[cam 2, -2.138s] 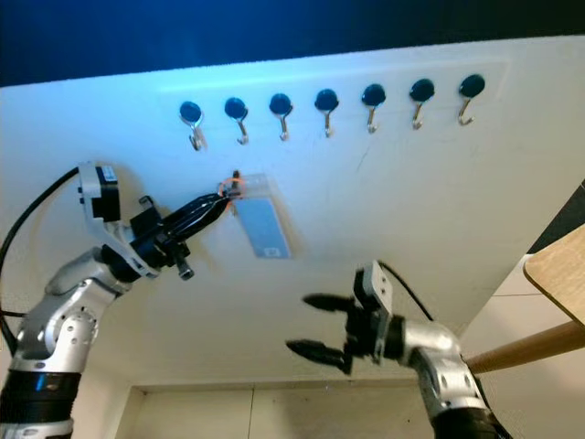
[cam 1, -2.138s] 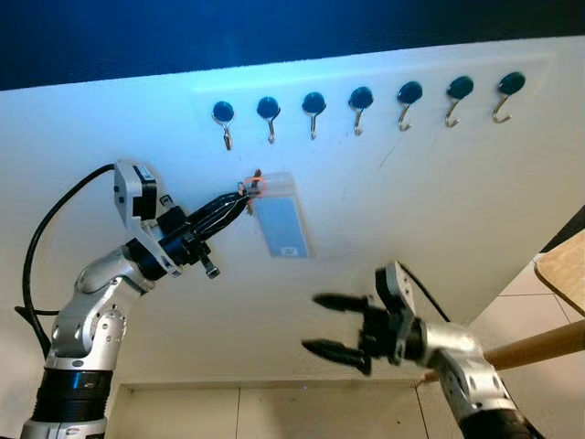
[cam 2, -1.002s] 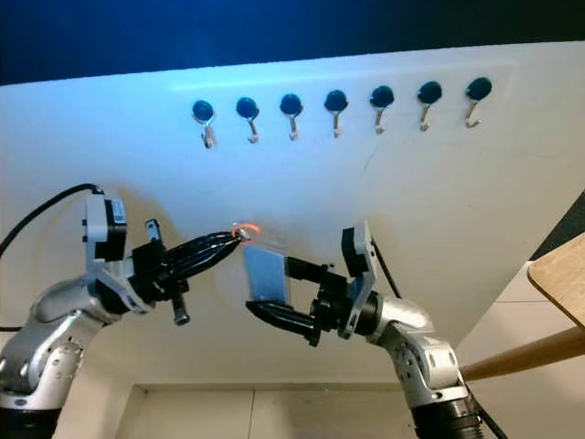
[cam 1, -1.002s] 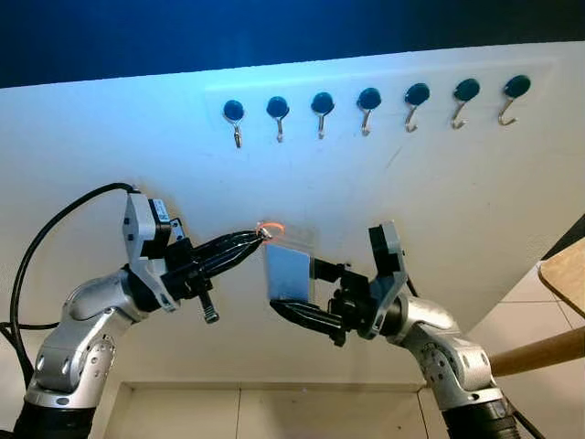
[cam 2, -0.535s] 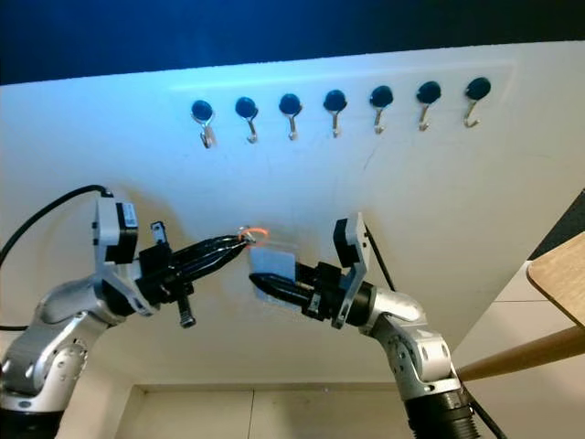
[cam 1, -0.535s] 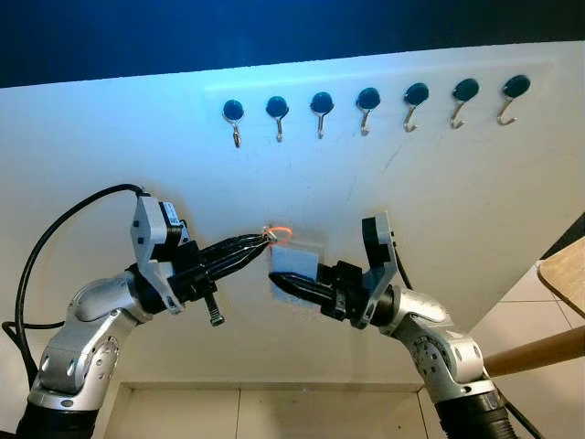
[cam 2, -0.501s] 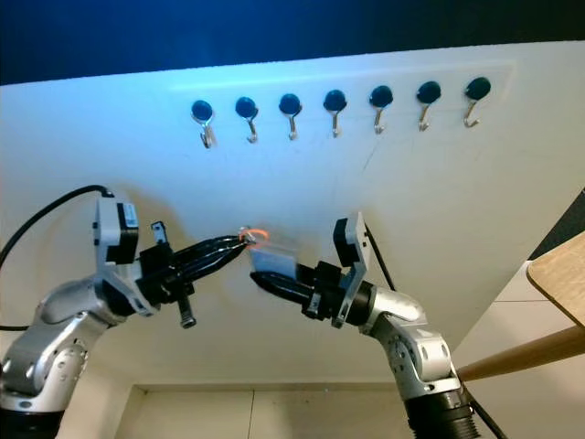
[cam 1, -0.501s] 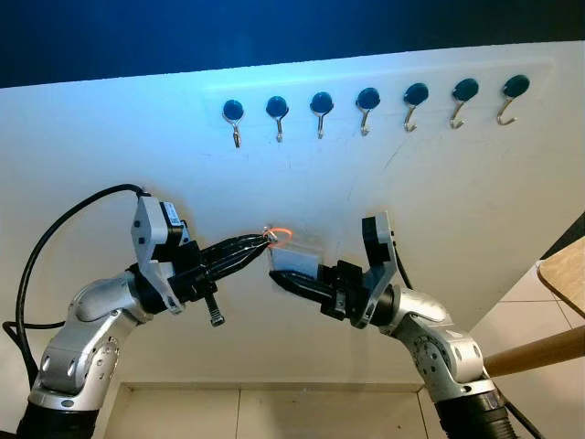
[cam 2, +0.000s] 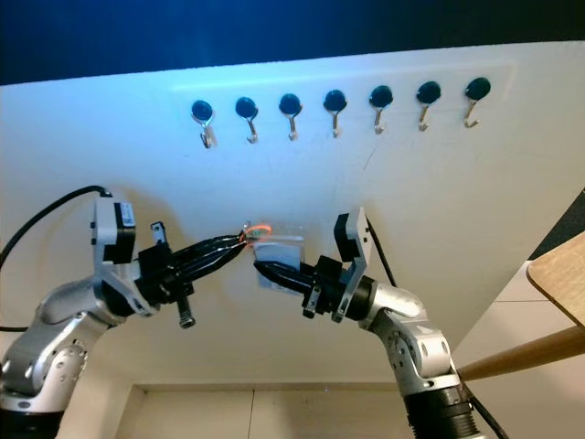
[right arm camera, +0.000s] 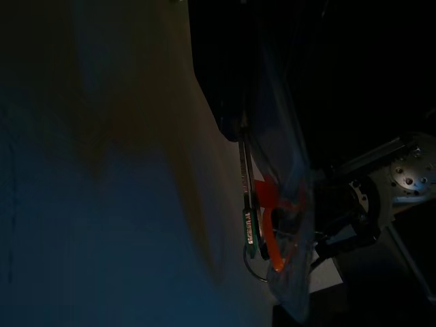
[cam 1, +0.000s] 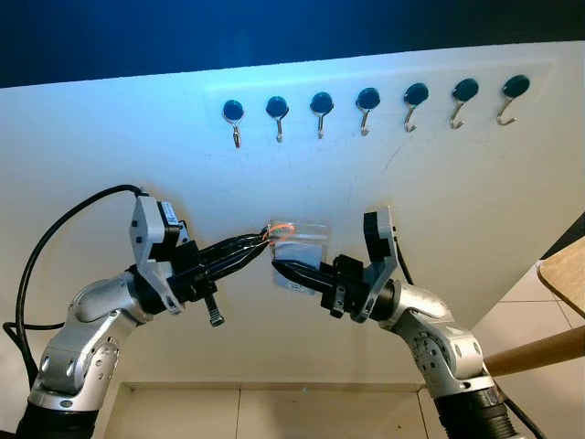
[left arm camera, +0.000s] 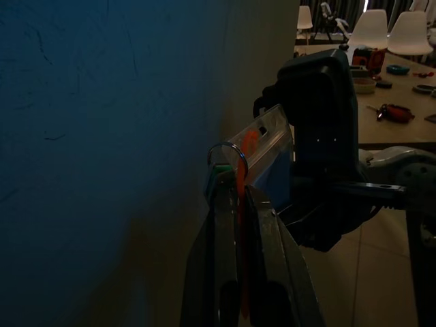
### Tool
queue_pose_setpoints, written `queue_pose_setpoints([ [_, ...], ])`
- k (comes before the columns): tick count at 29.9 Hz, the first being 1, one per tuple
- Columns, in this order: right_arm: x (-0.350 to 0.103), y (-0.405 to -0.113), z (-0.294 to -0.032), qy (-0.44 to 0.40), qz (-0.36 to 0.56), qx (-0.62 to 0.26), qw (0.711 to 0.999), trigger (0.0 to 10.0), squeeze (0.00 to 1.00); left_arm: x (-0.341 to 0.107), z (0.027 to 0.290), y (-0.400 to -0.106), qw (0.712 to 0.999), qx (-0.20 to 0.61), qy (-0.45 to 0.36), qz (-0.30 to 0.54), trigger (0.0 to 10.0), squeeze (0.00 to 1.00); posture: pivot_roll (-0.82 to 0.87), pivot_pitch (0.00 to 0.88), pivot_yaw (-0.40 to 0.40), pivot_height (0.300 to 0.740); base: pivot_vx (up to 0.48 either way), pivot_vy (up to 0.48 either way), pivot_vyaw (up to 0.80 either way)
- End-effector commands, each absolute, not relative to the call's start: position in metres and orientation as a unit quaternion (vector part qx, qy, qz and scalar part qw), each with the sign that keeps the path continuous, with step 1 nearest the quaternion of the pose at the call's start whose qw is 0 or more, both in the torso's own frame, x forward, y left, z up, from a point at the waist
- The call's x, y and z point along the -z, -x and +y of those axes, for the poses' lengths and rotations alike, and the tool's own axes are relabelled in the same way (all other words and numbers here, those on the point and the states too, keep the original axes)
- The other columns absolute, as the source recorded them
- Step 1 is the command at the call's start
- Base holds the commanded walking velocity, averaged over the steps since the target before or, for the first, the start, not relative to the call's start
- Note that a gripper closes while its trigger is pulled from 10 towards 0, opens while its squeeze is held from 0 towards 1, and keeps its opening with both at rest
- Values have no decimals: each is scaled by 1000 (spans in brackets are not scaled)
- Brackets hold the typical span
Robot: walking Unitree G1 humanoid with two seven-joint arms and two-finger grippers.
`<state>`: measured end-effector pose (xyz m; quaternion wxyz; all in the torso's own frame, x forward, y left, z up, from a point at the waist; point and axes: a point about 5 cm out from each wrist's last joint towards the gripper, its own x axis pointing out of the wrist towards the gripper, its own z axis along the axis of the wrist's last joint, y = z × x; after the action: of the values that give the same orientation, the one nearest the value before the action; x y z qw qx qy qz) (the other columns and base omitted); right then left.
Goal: Hang keys on a hook
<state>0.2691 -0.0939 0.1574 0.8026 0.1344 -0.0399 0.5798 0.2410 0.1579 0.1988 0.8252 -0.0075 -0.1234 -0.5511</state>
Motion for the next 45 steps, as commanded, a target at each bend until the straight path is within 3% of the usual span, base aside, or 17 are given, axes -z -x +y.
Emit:
queue_pose_setpoints([
  [1,-163,-269,-91,-131,-52,-583,800,0,0,-200,161,-236,819,562,14,-119,10000,55,-94,67,84,740,0,0,0],
  [3,-165,-269,-91,-133,-55,-584,799,0,0,-201,162,-235,815,566,35,-118,10000,1000,-94,67,84,740,0,0,0],
  [14,-167,-267,-90,-139,-60,-591,793,0,0,-199,167,-235,820,559,39,-118,10000,1000,-92,67,84,740,0,0,0],
  [31,-186,-262,-84,-170,-96,-618,761,0,0,-169,190,-243,859,504,56,-67,10000,1000,-87,54,82,740,0,0,0],
  [32,-189,-263,-84,-178,-103,-616,760,0,0,-166,192,-243,862,501,58,-61,10000,439,-87,54,82,740,0,0,0],
  [33,-195,-264,-82,-197,-116,-614,755,0,0,-160,194,-243,866,494,59,-52,10000,0,-87,54,82,740,0,0,0],
  [45,-209,-265,-63,-233,-124,-617,741,0,0,-123,219,-248,906,418,68,6,10000,0,-84,54,82,740,0,0,0],
])
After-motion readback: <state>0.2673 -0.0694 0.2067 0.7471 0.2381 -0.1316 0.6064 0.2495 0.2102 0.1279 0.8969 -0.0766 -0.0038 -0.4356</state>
